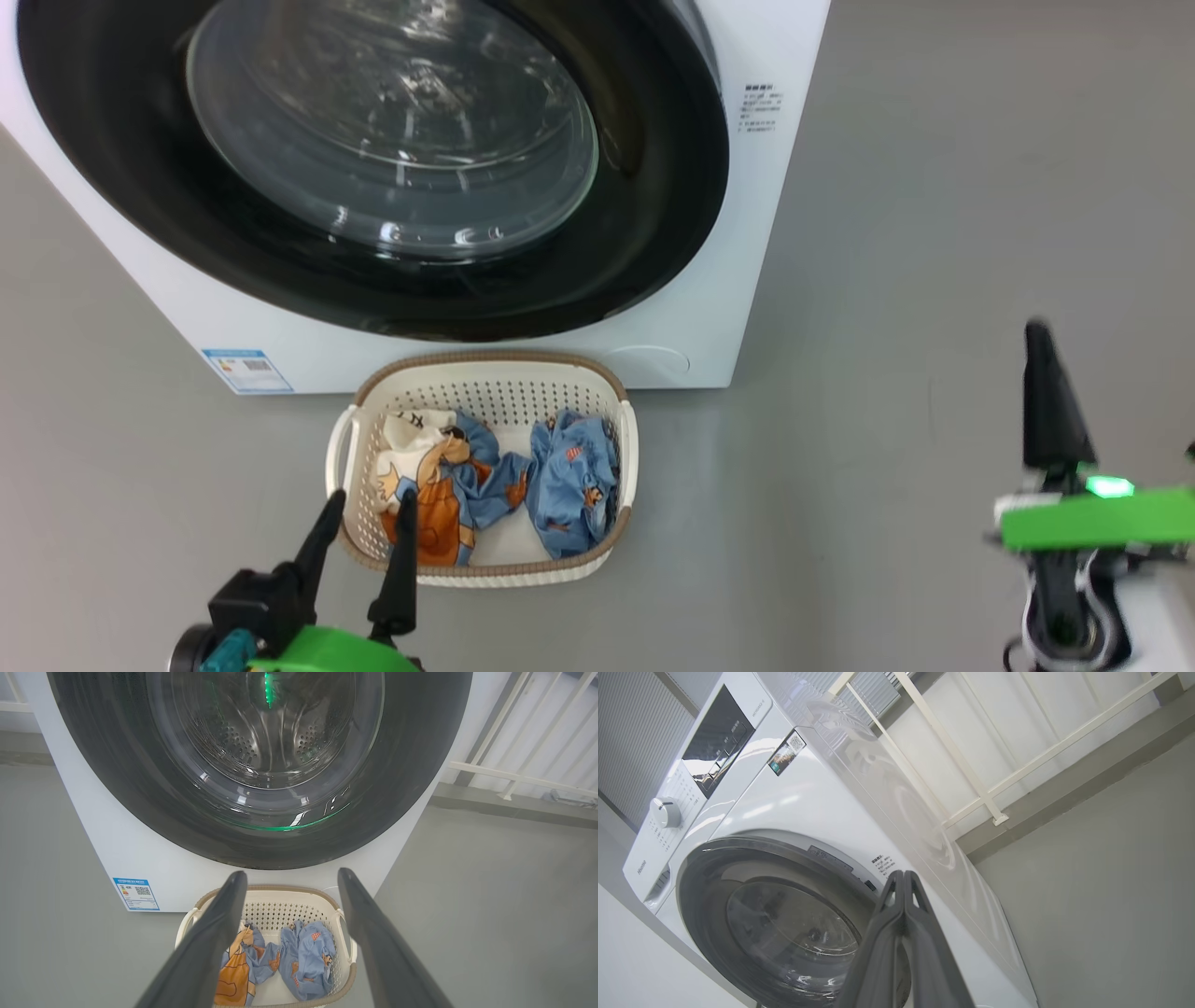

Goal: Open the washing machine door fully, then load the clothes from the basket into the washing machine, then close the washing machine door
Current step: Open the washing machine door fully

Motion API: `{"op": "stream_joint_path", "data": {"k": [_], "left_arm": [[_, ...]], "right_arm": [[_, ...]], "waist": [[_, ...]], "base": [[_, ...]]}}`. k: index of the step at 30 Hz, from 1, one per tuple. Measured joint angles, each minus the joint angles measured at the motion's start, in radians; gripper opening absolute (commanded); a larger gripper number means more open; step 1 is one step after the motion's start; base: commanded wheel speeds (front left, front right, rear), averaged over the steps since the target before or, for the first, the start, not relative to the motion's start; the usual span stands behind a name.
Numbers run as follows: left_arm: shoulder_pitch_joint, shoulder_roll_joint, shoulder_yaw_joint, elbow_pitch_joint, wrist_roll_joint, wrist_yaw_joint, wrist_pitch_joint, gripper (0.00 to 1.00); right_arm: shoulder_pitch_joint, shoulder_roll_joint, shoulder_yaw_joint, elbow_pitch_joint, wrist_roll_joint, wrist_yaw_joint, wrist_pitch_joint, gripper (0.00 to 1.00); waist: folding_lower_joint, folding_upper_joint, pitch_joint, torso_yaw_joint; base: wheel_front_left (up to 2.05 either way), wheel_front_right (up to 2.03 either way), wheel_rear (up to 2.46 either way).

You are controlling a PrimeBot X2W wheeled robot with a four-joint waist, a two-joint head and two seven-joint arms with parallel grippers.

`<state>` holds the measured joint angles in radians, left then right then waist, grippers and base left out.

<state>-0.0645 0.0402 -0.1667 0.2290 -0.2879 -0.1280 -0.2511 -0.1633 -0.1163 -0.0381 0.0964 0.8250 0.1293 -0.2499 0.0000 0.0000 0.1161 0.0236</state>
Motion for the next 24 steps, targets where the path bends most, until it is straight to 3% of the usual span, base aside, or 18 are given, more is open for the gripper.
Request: {"op": "stream_joint_path", "data": {"k": [13, 19, 24], "left_arm": [[-0.091, -0.001, -0.023, -0.003, 0.008, 0.000, 0.000, 1.00], [-0.119, -0.002, -0.038, -0.003, 0.008, 0.000, -0.001, 1.00], [-0.135, -0.002, -0.050, -0.003, 0.008, 0.000, -0.002, 1.00]], "right_arm": [[-0.310, -0.087, 0.080, 0.034, 0.337, 0.000, -0.007, 0.00], [-0.424, -0.160, 0.155, 0.051, 0.570, 0.000, -0.005, 0.00], [-0.510, -0.202, 0.173, 0.087, 0.741, 0.000, 0.103, 0.00]], "waist": [[0.0000, 0.0000, 0.094, 0.005], [0.0000, 0.0000, 0.125, 0.023], [0.0000, 0.0000, 0.148, 0.040]], "base": [[0.00, 0.00, 0.00], [0.00, 0.00, 0.00], [0.00, 0.00, 0.00]]}}
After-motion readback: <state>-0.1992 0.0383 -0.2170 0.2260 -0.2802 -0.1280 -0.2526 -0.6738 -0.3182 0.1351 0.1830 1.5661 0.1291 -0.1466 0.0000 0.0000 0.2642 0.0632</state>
